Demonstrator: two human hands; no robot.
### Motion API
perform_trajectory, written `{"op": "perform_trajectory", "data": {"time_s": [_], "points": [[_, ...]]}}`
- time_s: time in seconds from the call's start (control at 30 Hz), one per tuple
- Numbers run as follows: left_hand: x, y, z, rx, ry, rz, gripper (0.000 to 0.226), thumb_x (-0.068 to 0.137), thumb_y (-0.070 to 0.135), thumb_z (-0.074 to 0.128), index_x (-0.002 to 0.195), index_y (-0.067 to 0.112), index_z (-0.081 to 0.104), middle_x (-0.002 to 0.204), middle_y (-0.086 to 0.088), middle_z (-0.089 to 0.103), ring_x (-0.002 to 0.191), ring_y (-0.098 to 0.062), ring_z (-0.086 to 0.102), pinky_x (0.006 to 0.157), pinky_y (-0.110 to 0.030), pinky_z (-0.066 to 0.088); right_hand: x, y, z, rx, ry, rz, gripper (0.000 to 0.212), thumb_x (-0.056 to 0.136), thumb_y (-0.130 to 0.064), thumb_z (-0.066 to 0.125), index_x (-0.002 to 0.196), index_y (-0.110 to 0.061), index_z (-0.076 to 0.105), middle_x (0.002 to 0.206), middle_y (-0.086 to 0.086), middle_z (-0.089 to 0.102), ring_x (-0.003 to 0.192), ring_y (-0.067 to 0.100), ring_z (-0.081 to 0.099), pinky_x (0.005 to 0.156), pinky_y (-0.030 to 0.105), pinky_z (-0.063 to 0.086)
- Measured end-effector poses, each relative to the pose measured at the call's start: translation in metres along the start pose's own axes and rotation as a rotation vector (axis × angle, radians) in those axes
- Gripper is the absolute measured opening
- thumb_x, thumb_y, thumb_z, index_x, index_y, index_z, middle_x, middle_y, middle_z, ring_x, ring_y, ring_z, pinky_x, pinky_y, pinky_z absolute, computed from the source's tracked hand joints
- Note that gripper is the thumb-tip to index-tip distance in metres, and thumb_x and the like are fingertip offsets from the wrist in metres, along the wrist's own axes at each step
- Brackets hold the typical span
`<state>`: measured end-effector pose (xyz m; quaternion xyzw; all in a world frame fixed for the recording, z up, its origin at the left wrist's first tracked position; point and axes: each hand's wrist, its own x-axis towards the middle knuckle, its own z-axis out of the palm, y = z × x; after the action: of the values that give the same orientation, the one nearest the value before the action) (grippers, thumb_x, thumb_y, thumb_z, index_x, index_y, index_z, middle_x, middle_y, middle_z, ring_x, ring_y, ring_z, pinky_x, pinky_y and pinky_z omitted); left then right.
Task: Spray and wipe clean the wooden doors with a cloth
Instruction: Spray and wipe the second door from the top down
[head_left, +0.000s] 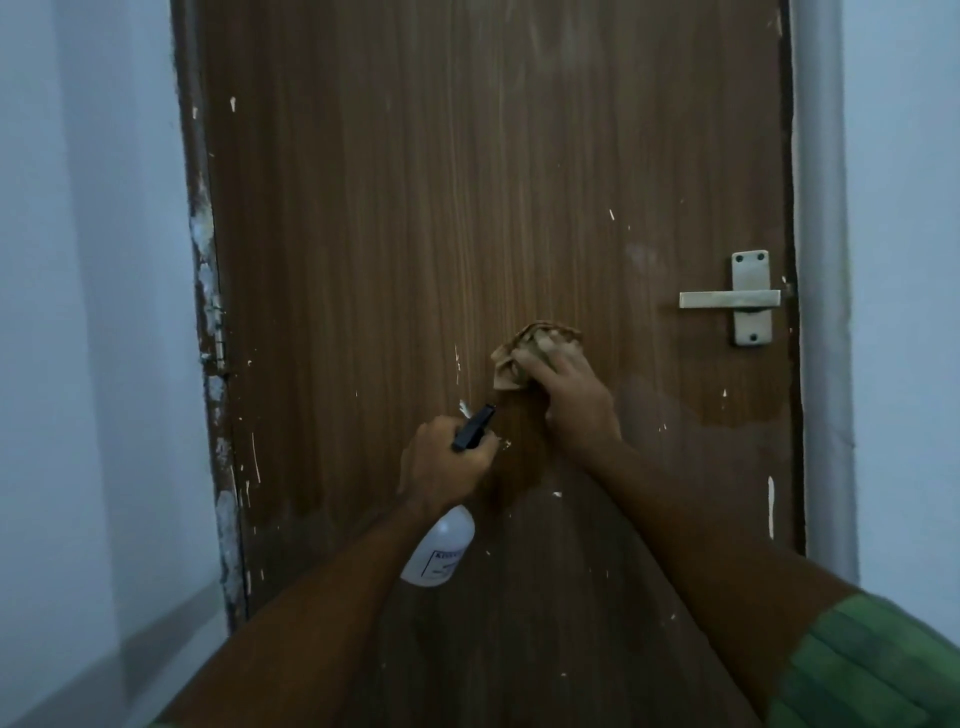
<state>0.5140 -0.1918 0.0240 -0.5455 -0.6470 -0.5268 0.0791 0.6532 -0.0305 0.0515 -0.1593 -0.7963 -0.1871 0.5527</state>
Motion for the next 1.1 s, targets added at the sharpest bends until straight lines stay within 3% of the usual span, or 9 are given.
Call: {"op": "perform_trajectory", "data": {"time_s": [0.1, 0.2, 0.27, 0.47, 0.57, 0.73, 0.87, 0.93, 1.1], "points": [[0.006, 0.008, 0.003, -0.017, 0.007, 0.005, 0.037, 0.087, 0.044, 0.065, 0.070, 0.011, 0.066, 0.064, -0.012, 0.068, 0.054, -0.029, 0.064, 0.052, -0.036, 0.046, -0.028, 0.000, 0.008, 0.031, -0.062, 0.064, 0.066, 0.092, -0.011, 0.069, 0.151, -0.031, 0.048, 0.164, 0.002, 0.033, 0.151, 0.031, 0.032, 0.106, 0.050, 0.052], [0.010, 0.016, 0.011, 0.010, -0.011, 0.020, 0.034, 0.093, 0.030, 0.069, 0.065, 0.011, 0.064, 0.060, -0.010, 0.065, 0.051, -0.024, 0.059, 0.052, -0.036, 0.044, -0.083, 0.021, 0.001, -0.119, -0.585, -0.369, 0.065, 0.101, -0.019, 0.062, 0.156, -0.040, 0.036, 0.172, -0.004, 0.013, 0.158, 0.031, 0.014, 0.118, 0.055, 0.040], [0.013, 0.023, 0.017, 0.009, -0.053, 0.045, 0.032, 0.095, 0.025, 0.069, 0.068, 0.008, 0.066, 0.062, -0.011, 0.067, 0.053, -0.023, 0.061, 0.053, -0.036, 0.045, -0.081, 0.047, -0.022, -0.184, -0.723, -0.510, 0.068, 0.102, -0.019, 0.060, 0.158, -0.043, 0.029, 0.173, -0.006, 0.007, 0.159, 0.032, 0.009, 0.119, 0.056, 0.036], [0.026, 0.049, 0.035, -0.044, -0.129, 0.114, 0.032, 0.099, 0.023, 0.069, 0.077, 0.001, 0.071, 0.067, -0.017, 0.071, 0.048, -0.018, 0.062, 0.048, -0.030, 0.047, -0.024, 0.055, -0.040, 0.008, -0.014, 0.025, 0.077, 0.082, 0.010, 0.070, 0.148, -0.026, 0.055, 0.161, 0.007, 0.041, 0.148, 0.032, 0.039, 0.096, 0.048, 0.057], [0.023, 0.053, 0.047, -0.078, -0.153, 0.145, 0.034, 0.100, 0.022, 0.070, 0.072, 0.002, 0.068, 0.061, -0.014, 0.067, 0.046, -0.014, 0.056, 0.046, -0.026, 0.043, -0.080, 0.045, -0.023, -0.017, -0.060, -0.085, 0.074, 0.079, -0.005, 0.085, 0.144, -0.028, 0.058, 0.158, 0.009, 0.045, 0.142, 0.035, 0.047, 0.104, 0.047, 0.049], [0.021, 0.059, 0.062, -0.052, -0.198, 0.140, 0.029, 0.099, 0.017, 0.068, 0.071, 0.010, 0.066, 0.057, -0.005, 0.063, 0.042, -0.007, 0.053, 0.044, -0.023, 0.044, -0.054, 0.098, -0.068, -0.290, -0.579, -0.591, 0.080, 0.091, -0.013, 0.073, 0.155, -0.041, 0.034, 0.170, 0.001, 0.025, 0.153, 0.035, 0.030, 0.107, 0.057, 0.049], [0.025, 0.066, 0.072, -0.068, -0.199, 0.109, 0.031, 0.096, 0.027, 0.069, 0.077, 0.003, 0.070, 0.067, -0.016, 0.071, 0.051, -0.030, 0.067, 0.049, -0.040, 0.054, -0.030, 0.099, -0.080, -0.055, -0.092, 0.025, 0.080, 0.087, 0.000, 0.073, 0.153, -0.033, 0.044, 0.165, 0.005, 0.034, 0.152, 0.031, 0.032, 0.105, 0.052, 0.052], [0.019, 0.069, 0.078, -0.065, -0.198, 0.131, 0.034, 0.093, 0.034, 0.069, 0.073, 0.008, 0.068, 0.064, -0.014, 0.070, 0.053, -0.034, 0.066, 0.049, -0.041, 0.053, -0.064, 0.095, -0.066, -0.044, -0.052, 0.055, 0.075, 0.089, -0.013, 0.078, 0.154, -0.031, 0.046, 0.164, 0.007, 0.034, 0.151, 0.032, 0.034, 0.105, 0.052, 0.052], [0.020, 0.078, 0.088, -0.038, -0.244, 0.139, 0.032, 0.094, 0.022, 0.068, 0.071, 0.000, 0.069, 0.063, -0.018, 0.069, 0.048, -0.032, 0.061, 0.050, -0.042, 0.050, -0.104, 0.128, -0.084, -0.261, -0.774, -0.566, 0.074, 0.098, -0.020, 0.064, 0.158, -0.041, 0.027, 0.172, -0.001, 0.013, 0.157, 0.036, 0.016, 0.112, 0.061, 0.044]]}}
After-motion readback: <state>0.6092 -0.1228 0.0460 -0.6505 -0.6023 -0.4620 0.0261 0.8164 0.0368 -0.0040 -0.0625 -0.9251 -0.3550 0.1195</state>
